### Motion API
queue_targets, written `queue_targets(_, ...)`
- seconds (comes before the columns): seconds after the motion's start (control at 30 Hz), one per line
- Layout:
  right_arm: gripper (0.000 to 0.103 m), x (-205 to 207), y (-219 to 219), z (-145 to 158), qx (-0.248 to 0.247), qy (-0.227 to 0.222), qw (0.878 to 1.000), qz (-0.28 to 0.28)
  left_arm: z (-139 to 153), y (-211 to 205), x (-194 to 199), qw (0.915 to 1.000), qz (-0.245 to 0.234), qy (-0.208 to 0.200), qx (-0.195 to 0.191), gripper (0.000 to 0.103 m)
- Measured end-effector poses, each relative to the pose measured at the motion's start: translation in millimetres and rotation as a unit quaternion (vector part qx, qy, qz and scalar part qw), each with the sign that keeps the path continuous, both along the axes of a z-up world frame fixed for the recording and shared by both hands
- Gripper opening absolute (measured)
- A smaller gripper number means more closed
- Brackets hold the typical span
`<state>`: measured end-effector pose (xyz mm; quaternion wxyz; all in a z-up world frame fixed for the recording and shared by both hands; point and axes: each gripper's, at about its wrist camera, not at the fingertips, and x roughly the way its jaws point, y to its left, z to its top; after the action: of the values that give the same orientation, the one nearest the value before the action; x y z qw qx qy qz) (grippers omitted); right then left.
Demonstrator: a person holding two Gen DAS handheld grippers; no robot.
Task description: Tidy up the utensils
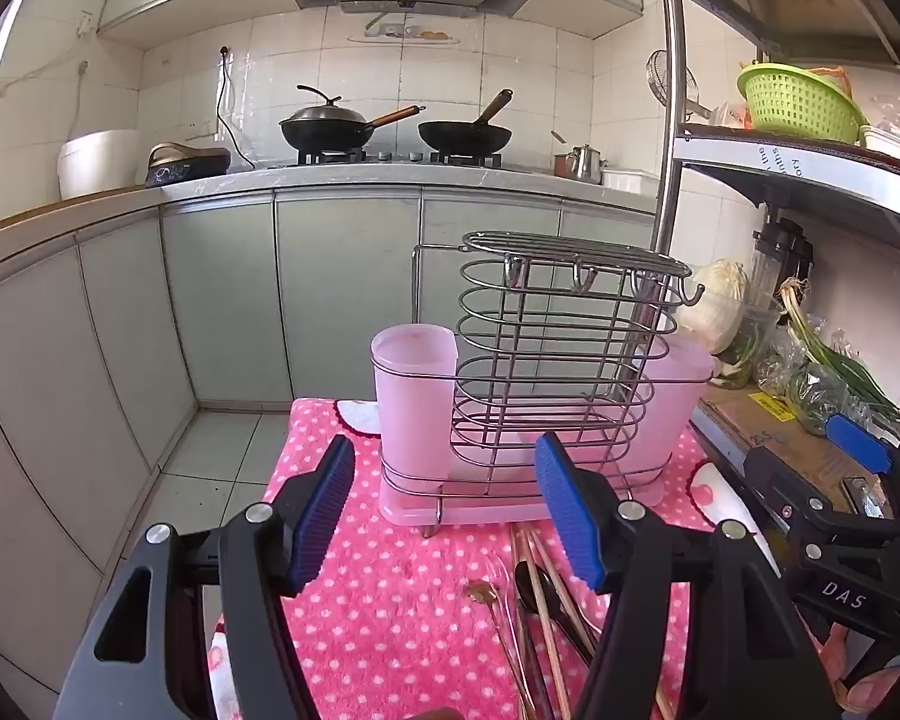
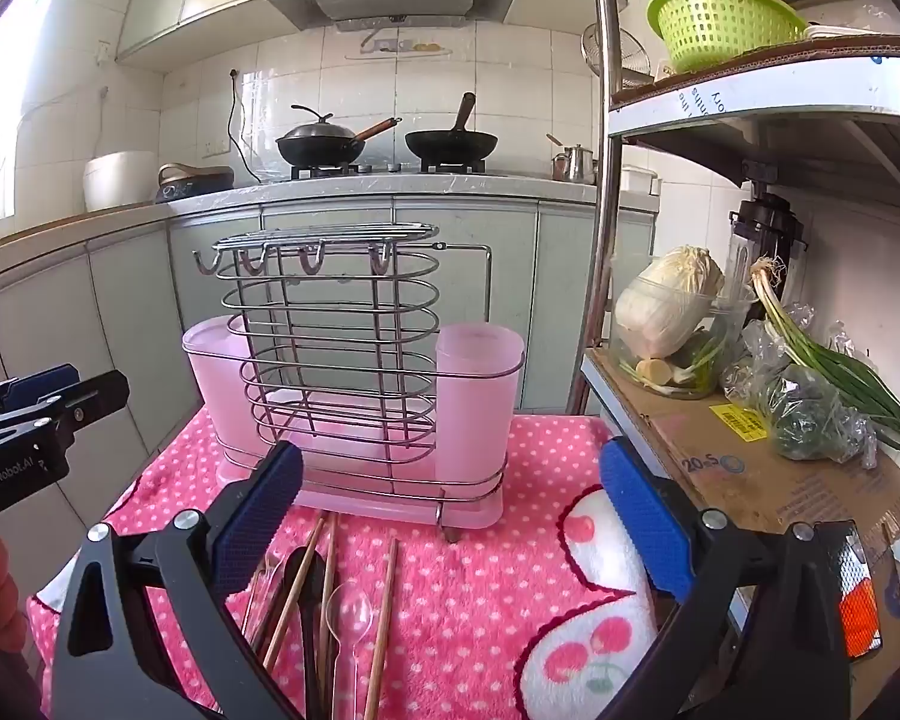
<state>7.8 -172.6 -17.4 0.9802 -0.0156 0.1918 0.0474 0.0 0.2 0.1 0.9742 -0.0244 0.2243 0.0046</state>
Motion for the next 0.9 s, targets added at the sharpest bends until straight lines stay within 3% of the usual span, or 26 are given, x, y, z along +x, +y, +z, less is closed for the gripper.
queue_targets(0.9,0.1,-2.2,0.9,3.4,0.0,-0.007,1.0,0.0,6.4,2.5,-3.7,1.0,0.001,-0.008,-0.005,0.062)
